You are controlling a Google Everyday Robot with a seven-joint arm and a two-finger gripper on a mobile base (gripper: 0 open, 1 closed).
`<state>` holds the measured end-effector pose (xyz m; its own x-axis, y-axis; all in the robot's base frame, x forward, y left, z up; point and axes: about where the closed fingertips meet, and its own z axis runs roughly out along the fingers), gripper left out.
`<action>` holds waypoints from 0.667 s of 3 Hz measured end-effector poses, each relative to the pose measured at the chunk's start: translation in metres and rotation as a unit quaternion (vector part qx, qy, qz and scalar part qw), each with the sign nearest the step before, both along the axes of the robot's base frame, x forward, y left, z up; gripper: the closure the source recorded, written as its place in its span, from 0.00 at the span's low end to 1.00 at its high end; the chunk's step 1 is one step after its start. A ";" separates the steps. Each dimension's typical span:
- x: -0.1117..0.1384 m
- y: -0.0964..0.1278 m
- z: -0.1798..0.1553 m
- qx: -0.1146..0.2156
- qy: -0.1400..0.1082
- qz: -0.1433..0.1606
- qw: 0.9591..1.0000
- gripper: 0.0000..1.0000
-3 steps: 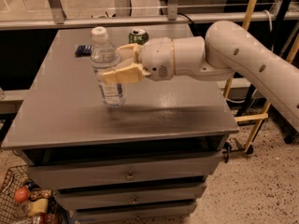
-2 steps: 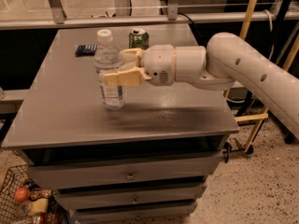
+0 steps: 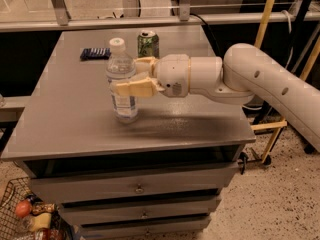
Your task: Place blue plastic bottle upright
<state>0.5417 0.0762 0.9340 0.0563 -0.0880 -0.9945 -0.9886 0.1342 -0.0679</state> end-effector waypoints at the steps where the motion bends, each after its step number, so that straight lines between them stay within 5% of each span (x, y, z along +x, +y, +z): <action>1: 0.000 -0.003 -0.007 -0.008 -0.005 -0.007 1.000 1.00; 2: 0.001 -0.005 -0.015 -0.007 -0.005 -0.011 1.000 1.00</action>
Offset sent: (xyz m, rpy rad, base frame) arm 0.0034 -0.0133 -0.0272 -0.0110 -0.0059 -0.0402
